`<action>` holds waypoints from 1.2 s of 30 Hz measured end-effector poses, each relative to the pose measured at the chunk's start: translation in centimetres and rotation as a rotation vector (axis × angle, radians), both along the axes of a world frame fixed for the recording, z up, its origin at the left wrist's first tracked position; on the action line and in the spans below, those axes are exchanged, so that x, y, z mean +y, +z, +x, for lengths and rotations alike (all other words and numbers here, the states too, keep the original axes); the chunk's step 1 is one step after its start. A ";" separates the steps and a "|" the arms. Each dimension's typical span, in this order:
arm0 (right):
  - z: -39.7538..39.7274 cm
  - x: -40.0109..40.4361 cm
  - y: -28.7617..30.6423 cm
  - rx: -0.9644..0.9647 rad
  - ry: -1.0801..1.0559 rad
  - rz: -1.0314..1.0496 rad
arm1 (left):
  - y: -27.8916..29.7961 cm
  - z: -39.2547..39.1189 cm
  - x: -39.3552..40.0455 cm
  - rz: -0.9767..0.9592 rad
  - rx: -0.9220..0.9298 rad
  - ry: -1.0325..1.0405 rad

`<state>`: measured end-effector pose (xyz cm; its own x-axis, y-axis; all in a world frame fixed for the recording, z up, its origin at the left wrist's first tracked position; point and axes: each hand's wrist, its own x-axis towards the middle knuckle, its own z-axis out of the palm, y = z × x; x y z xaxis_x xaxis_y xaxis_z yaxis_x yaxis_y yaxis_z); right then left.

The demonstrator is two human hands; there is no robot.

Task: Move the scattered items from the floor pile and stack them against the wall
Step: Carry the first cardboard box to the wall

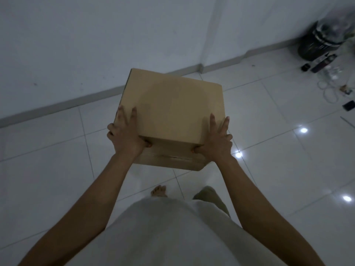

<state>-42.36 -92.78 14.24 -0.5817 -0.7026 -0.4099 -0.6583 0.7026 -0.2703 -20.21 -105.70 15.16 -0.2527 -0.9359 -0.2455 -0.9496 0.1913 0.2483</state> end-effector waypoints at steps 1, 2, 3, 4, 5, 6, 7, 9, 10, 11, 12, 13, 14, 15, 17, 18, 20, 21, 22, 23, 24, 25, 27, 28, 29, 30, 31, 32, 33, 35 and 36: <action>-1.5 -0.8 0.0 0.000 0.010 -0.002 | -0.1 -1.4 -0.6 -0.005 0.010 0.009; -3.1 -1.6 0.0 0.005 0.029 -0.007 | -0.3 -2.8 -1.1 -0.008 0.022 0.017; -4.8 -2.4 -0.1 0.009 0.049 -0.012 | -0.5 -4.3 -1.6 -0.006 0.031 0.030; -6.6 -3.1 -0.3 0.000 0.062 -0.013 | -0.8 -5.8 -2.0 0.007 0.039 0.054; -8.4 -3.8 -0.4 -0.017 0.071 -0.006 | -1.0 -7.4 -2.3 0.028 0.046 0.084; -10.2 -4.4 -0.5 -0.021 0.088 -0.003 | -1.2 -9.0 -2.4 0.041 0.055 0.111; -12.1 -5.1 -0.5 -0.004 0.117 -0.011 | -1.4 -10.7 -2.5 0.035 0.065 0.129; -16.2 -6.6 -0.4 0.024 0.172 -0.004 | -1.7 -14.2 -2.7 0.040 0.079 0.181; -18.2 -7.3 -0.3 0.024 0.195 0.015 | -1.7 -15.9 -2.7 0.053 0.080 0.215; -20.1 -7.9 -0.1 0.031 0.220 0.031 | -1.6 -17.6 -2.5 0.054 0.076 0.239; -22.0 -8.5 0.1 0.044 0.247 0.033 | -1.7 -19.3 -2.3 0.040 0.077 0.251; -23.8 -9.1 0.2 0.057 0.275 0.033 | -1.7 -21.0 -2.2 0.030 0.081 0.264; -25.6 -9.8 0.4 0.065 0.302 0.031 | -1.8 -22.6 -2.2 0.027 0.085 0.284; -27.2 -10.5 0.4 0.070 0.324 0.030 | -1.9 -24.0 -2.4 0.025 0.087 0.306; -29.9 -11.8 0.5 0.067 0.363 0.038 | -2.1 -26.4 -2.8 0.032 0.085 0.355; -31.1 -12.4 0.5 0.064 0.384 0.039 | -2.3 -27.5 -3.1 0.031 0.089 0.375; -33.8 -13.9 0.1 0.064 0.419 0.038 | -2.6 -30.0 -4.1 0.019 0.093 0.392; -35.2 -14.7 -0.1 0.058 0.424 0.041 | -2.7 -31.3 -4.8 0.018 0.094 0.401; -36.7 -15.5 -0.4 0.052 0.425 0.046 | -2.8 -32.8 -5.5 0.020 0.095 0.410; -38.0 -16.3 -0.6 0.048 0.424 0.049 | -2.9 -34.2 -6.4 0.021 0.095 0.414; -39.4 -17.0 -0.9 0.049 0.423 0.050 | -3.0 -35.6 -7.2 0.021 0.094 0.411; -40.8 -17.7 -1.1 0.047 0.418 0.051 | -3.1 -37.1 -8.0 0.024 0.090 0.406; -43.7 -18.9 -1.4 0.040 0.394 0.053 | -3.4 -40.1 -9.5 0.037 0.079 0.395; -45.1 -19.4 -1.5 0.039 0.386 0.052 | -3.4 -41.5 -10.0 0.035 0.075 0.388; -46.6 -19.9 -1.6 0.039 0.382 0.046 | -3.5 -43.0 -10.6 0.022 0.073 0.374; -48.0 -20.4 -1.7 0.035 0.380 0.039 | -3.5 -44.5 -11.2 0.011 0.071 0.361; -49.4 -20.8 -1.7 0.028 0.377 0.034 | -3.6 -45.9 -11.8 0.012 0.070 0.358; -50.8 -21.2 -1.7 0.020 0.371 0.035 | -3.5 -47.3 -12.2 0.021 0.070 0.362; -52.1 -21.6 -1.7 0.013 0.366 0.039 | -3.5 -48.5 -12.6 0.031 0.070 0.372; -54.5 -22.2 -1.9 0.014 0.370 0.040 | -3.6 -51.0 -12.8 0.029 0.072 0.384; -55.7 -22.5 -2.1 0.018 0.378 0.041 | -3.7 -52.2 -12.8 0.023 0.070 0.390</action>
<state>-98.06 -115.29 12.12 -0.2917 -0.8525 -0.4337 -0.8777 0.4188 -0.2329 -72.38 -118.49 11.45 0.1039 -0.9593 -0.2626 -0.9304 -0.1871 0.3152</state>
